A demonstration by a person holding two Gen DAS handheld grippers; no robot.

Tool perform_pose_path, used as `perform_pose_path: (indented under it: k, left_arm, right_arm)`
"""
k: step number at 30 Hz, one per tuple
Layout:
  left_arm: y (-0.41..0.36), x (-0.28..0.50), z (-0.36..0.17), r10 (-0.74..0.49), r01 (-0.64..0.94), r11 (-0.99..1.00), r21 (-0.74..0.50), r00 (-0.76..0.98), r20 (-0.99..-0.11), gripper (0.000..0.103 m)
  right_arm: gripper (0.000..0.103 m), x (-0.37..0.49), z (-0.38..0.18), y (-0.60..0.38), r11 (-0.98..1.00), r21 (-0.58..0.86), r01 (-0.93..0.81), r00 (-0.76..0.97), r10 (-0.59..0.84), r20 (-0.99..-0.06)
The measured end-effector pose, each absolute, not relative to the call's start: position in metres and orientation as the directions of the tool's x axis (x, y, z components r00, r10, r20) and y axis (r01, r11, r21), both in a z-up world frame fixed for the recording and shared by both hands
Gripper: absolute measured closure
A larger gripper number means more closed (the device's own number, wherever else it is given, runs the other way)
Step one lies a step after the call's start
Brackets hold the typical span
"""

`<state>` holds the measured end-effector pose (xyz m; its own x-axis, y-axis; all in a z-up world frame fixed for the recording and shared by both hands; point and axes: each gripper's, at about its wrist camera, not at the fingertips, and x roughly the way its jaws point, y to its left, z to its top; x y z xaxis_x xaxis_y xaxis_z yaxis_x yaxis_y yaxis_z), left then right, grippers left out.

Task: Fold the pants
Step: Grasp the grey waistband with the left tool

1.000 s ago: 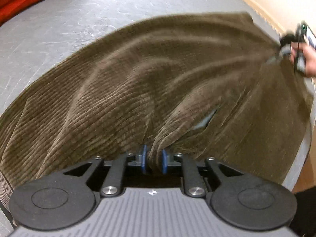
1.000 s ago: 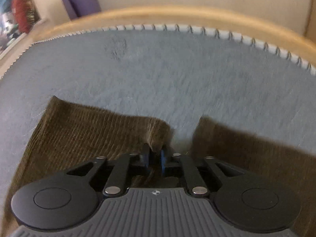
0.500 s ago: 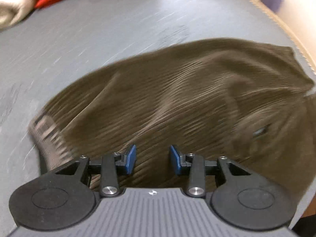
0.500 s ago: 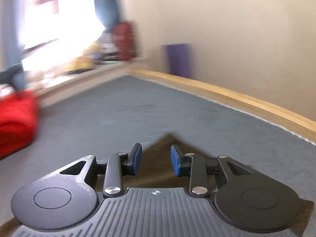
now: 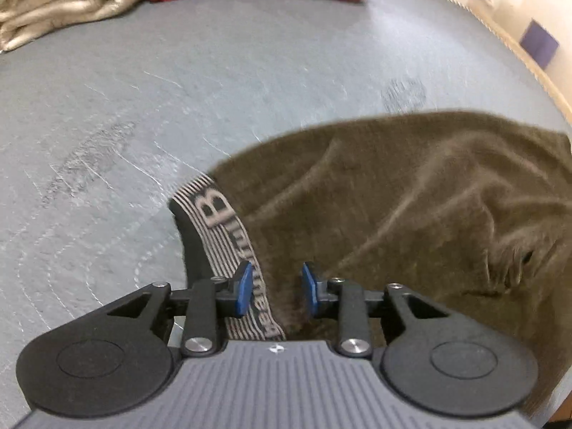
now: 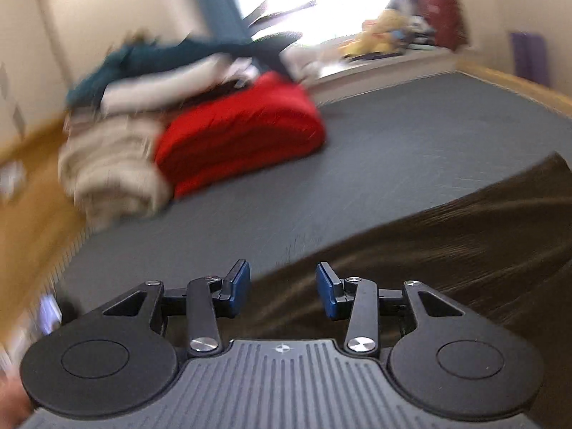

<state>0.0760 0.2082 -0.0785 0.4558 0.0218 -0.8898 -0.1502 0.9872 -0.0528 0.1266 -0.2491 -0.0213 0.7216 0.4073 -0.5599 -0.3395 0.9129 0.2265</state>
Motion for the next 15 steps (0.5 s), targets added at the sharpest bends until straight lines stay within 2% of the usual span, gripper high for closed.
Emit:
perform_pose_path:
  k: [2, 8, 15]
  left_arm:
    - [0.211, 0.081, -0.075, 0.05, -0.184, 0.982, -0.039, 0.454, -0.89, 0.067]
    - [0.226, 0.09, -0.065, 0.072, -0.279, 0.957, -0.075, 0.481, -0.874, 0.064]
    - [0.221, 0.1, -0.061, 0.094, -0.301, 0.95, -0.081, 0.522, -0.848, 0.062]
  right_arm:
    - [0.06, 0.12, -0.032, -0.229, 0.925, 0.164, -0.344, 0.701, 0.369, -0.61]
    - [0.06, 0.139, -0.05, -0.209, 0.934, 0.143, -0.328, 0.632, 0.329, -0.702]
    - [0.06, 0.153, -0.046, -0.219, 0.954, 0.182, -0.238, 0.629, 0.294, -0.72]
